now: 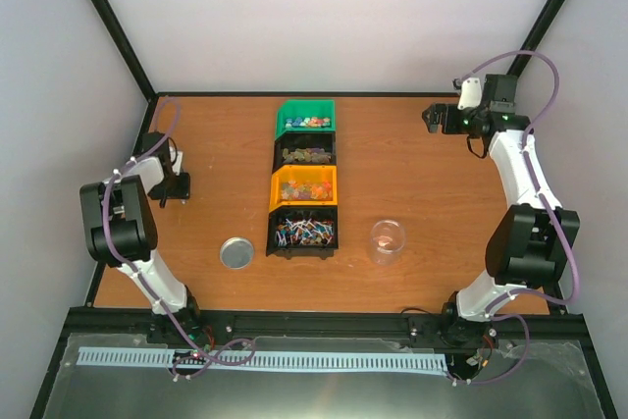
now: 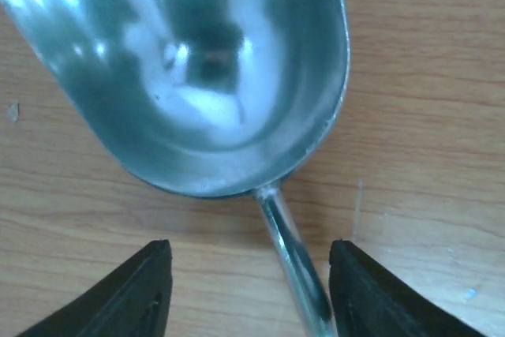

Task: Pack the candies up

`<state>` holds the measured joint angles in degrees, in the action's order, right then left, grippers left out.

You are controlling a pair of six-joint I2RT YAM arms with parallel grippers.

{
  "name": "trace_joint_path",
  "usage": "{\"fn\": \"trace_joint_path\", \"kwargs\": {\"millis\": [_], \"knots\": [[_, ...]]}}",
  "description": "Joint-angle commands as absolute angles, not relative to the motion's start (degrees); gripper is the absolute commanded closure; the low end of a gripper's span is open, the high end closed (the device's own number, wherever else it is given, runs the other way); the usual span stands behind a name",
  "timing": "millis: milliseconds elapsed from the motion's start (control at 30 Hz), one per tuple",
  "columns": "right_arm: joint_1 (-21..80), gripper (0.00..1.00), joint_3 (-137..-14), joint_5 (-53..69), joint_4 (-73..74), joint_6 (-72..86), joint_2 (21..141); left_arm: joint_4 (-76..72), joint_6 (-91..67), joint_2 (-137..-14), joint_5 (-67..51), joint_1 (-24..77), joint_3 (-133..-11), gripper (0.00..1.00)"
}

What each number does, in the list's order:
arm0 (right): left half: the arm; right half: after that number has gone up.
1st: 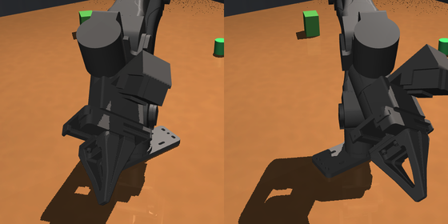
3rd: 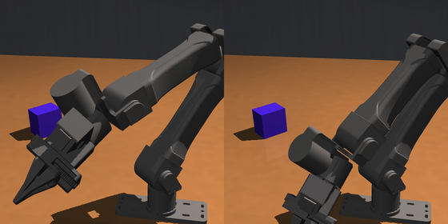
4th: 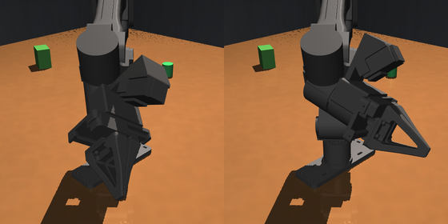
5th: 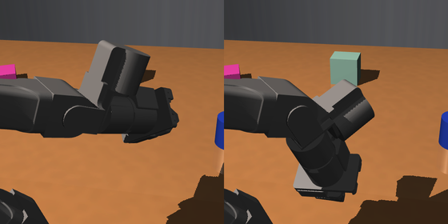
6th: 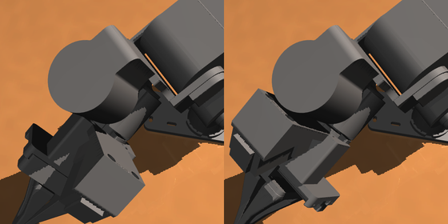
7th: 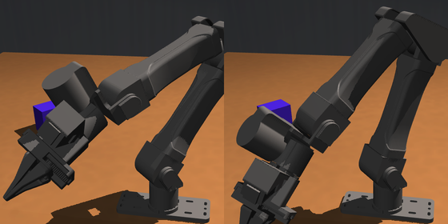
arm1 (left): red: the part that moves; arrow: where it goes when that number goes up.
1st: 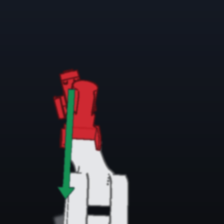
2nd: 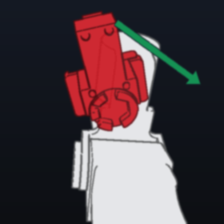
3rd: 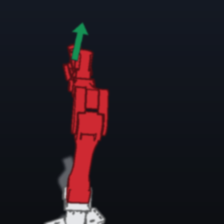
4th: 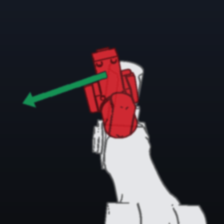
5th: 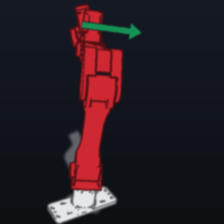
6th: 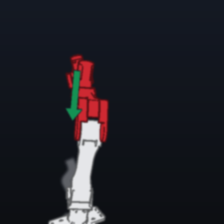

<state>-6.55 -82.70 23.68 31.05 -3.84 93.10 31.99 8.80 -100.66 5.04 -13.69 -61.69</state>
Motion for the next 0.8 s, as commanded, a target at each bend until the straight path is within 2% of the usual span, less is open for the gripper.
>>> {"fn": "trace_joint_path", "kwargs": {"millis": [0,233,300,400,667,767], "knots": [[-5.8,0.00,-85.1,23.7,33.1,-5.8,94.5,24.8,9.1,-102.6,8.3,-13.4,-60.4,0.49],[-5.9,0.00,-89.1,24.1,36.4,-7.1,96.8,22.6,11.1,-105.7,6.2,-13.4,-62.1,0.71],[-5.9,0.00,-89.6,24.5,36.8,-6.9,96.9,22.8,12.0,-106.6,5.7,-13.4,-63.1,0.80],[-5.9,0.00,-90.2,26.0,37.4,-6.8,96.9,23.8,13.8,-107.5,5.2,-13.4,-64.6,0.98],[-5.9,0.00,-90.9,26.8,39.0,-6.3,95.6,26.8,19.5,-102.3,0.6,-13.4,-65.1,0.99],[-5.9,0.00,-91.1,30.6,40.0,-6.7,95.4,30.8,24.0,-98.7,-3.1,-13.4,-65.7,0.99]]}}
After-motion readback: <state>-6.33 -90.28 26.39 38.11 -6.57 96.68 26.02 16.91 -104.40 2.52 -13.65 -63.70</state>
